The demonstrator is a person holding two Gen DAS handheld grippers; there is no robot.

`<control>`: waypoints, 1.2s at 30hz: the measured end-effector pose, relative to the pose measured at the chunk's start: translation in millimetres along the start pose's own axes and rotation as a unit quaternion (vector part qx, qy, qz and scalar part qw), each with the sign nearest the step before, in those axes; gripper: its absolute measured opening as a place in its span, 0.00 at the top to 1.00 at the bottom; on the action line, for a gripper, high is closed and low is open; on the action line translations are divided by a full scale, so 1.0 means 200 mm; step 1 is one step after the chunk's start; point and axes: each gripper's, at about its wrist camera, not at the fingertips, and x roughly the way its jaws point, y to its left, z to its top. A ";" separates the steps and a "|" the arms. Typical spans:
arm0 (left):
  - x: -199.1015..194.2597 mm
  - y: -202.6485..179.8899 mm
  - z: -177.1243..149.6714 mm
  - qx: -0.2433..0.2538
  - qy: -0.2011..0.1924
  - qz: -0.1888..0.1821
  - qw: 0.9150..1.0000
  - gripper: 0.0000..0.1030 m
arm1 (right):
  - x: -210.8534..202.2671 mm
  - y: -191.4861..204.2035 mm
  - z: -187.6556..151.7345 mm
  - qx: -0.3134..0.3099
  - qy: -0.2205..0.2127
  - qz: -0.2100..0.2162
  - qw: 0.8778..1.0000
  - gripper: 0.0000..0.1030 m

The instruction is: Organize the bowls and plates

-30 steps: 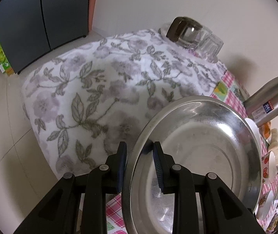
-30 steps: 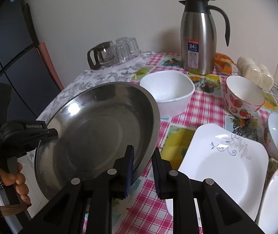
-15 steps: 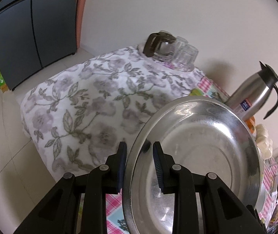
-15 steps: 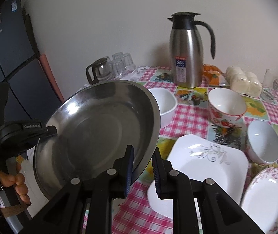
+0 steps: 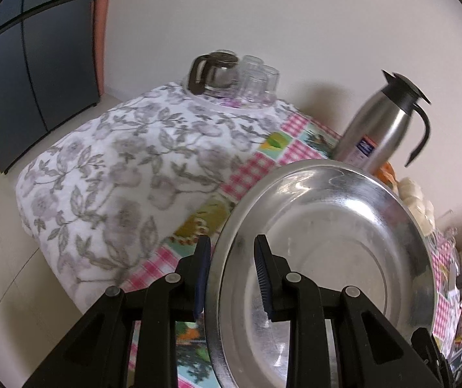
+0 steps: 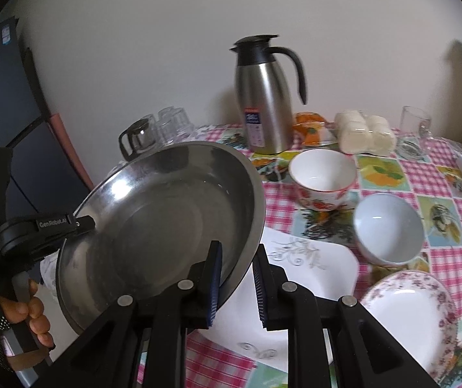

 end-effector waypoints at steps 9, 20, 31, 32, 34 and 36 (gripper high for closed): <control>-0.03 -0.20 -0.09 0.037 0.003 -0.019 0.999 0.72 | -0.12 -0.19 0.00 0.023 -0.015 -0.018 0.999 0.79; -0.04 -0.41 -0.21 0.072 0.014 -0.042 0.996 0.72 | -0.24 -0.41 -0.03 0.049 -0.020 -0.036 0.998 0.79; 0.00 -0.57 -0.31 0.108 0.040 -0.063 0.991 0.72 | -0.29 -0.60 -0.06 0.085 -0.019 -0.049 0.995 0.79; 0.00 -0.58 -0.31 0.109 0.043 -0.063 0.991 0.72 | -0.28 -0.61 -0.06 0.087 -0.018 -0.050 0.995 0.79; 0.02 -0.58 -0.32 0.111 0.050 -0.063 0.991 0.72 | -0.28 -0.63 -0.07 0.091 -0.015 -0.051 0.994 0.79; 0.03 -0.59 -0.33 0.113 0.055 -0.062 0.990 0.72 | -0.27 -0.64 -0.08 0.094 -0.011 -0.053 0.994 0.79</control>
